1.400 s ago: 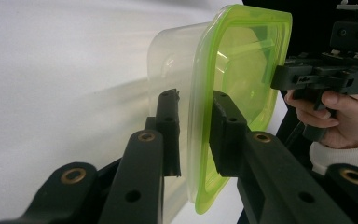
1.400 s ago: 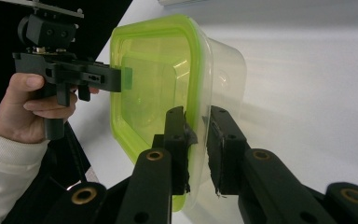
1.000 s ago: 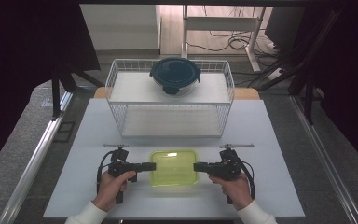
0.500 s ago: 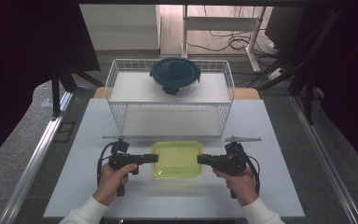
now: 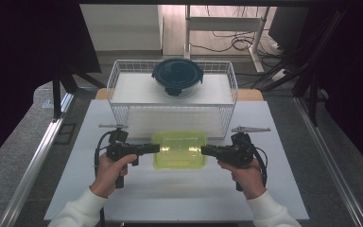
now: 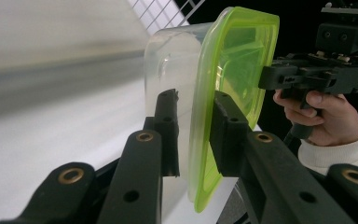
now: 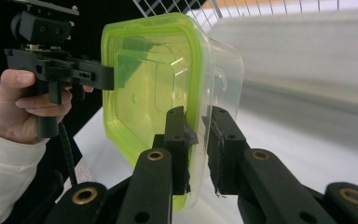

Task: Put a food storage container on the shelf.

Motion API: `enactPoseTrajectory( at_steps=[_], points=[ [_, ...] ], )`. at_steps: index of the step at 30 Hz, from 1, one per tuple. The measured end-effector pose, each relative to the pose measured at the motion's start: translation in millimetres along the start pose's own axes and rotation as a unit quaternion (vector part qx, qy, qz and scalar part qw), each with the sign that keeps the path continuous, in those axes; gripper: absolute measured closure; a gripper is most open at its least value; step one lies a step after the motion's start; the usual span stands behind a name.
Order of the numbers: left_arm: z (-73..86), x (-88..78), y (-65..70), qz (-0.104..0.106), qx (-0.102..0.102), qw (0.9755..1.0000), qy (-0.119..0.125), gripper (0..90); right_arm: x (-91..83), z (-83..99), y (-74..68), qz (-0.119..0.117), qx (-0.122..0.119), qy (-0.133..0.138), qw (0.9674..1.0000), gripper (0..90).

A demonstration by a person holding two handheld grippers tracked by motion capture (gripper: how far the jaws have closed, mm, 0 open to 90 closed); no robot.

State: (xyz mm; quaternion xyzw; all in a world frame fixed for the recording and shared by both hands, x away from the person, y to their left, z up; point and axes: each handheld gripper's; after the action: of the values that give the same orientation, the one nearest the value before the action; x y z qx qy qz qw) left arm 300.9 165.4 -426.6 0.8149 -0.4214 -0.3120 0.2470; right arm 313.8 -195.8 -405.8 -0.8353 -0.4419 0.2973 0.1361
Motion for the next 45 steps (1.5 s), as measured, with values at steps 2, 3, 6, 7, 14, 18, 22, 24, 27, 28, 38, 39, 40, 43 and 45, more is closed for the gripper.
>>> enactPoseTrajectory(
  at_steps=[2,3,6,7,14,18,22,24,27,28,38,39,40,43,45],
  points=[
    [-2.7,-1.1,1.8,0.002,0.003,1.0,0.001,74.6,-1.2,-2.8,-1.3,-0.001,-0.002,0.003,1.0,78.1],
    [-8.0,-3.1,5.8,0.003,0.01,0.9999,0.003,74.5,-3.4,-8.1,-3.7,-0.004,-0.005,0.007,1.0,78.1],
    [-15.5,-5.4,12.2,0.002,0.019,0.9998,0.008,74.3,-5.7,-15.2,-7.0,-0.002,-0.014,0.011,0.9998,78.1],
    [-17.8,-6.2,14.4,0.002,0.021,0.9997,0.009,74.2,-6.3,-17.4,-8.0,-0.002,-0.015,0.012,0.9998,78.1],
    [-31.3,-11.7,24.2,0.002,0.036,0.9992,0.016,74.0,-10.0,-33.2,-15.0,-0.002,-0.026,0.022,0.9994,78.2],
    [-41.4,-15.4,29.6,0.001,0.042,0.9989,0.022,74.0,-11.1,-42.1,-18.1,-0.004,-0.031,0.027,0.9992,78.2],
    [-53.1,-18.6,35.9,-0.001,0.052,0.9982,0.028,74.1,-12.5,-53.4,-21.4,-0.008,-0.034,0.033,0.9988,78.2],
    [-60.3,-20.1,39.0,0.004,0.055,0.998,0.031,74.1,-14.2,-60.4,-23.3,-0.009,-0.036,0.037,0.9986,78.2],
    [-72.5,-21.9,43.5,0.009,0.06,0.9976,0.034,74.1,-18.1,-72.2,-28.2,-0.011,-0.043,0.045,0.998,78.0],
    [-76.6,-22.4,45.2,0.008,0.062,0.9974,0.036,74.2,-19.2,-76.2,-29.7,-0.01,-0.047,0.048,0.9977,78.0],
    [-116.6,-25.2,59.5,0.002,0.085,0.9953,0.045,74.5,-23.5,-116.6,-36.3,-0.012,-0.061,0.068,0.9957,78.1],
    [-120.0,-25.1,60.2,0.001,0.088,0.9951,0.044,74.5,-23.6,-119.0,-36.5,-0.011,-0.063,0.069,0.9956,78.1],
    [-123.4,-25.0,60.8,0.003,0.09,0.9949,0.045,74.6,-24.3,-125.1,-36.0,-0.012,-0.061,0.07,0.9956,78.1],
    [-133.9,-23.9,63.5,0.004,0.097,0.9942,0.046,74.6,-24.5,-131.0,-35.0,-0.013,-0.061,0.072,0.9955,78.2],
    [-140.8,-22.8,63.9,0.004,0.095,0.9944,0.046,74.6,-24.7,-137.4,-34.8,-0.011,-0.062,0.073,0.9954,78.2]
  ],
)
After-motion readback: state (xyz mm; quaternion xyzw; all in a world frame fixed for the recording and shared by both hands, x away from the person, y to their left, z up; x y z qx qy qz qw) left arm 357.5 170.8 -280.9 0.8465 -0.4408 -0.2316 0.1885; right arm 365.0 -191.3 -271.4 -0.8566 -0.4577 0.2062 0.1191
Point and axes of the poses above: each handheld gripper's, and its own axes: x roughly forward along the jaws, z roughly out of its underside, y roughly to its right, and after that the axes turned 7 degrees about y, right-handed
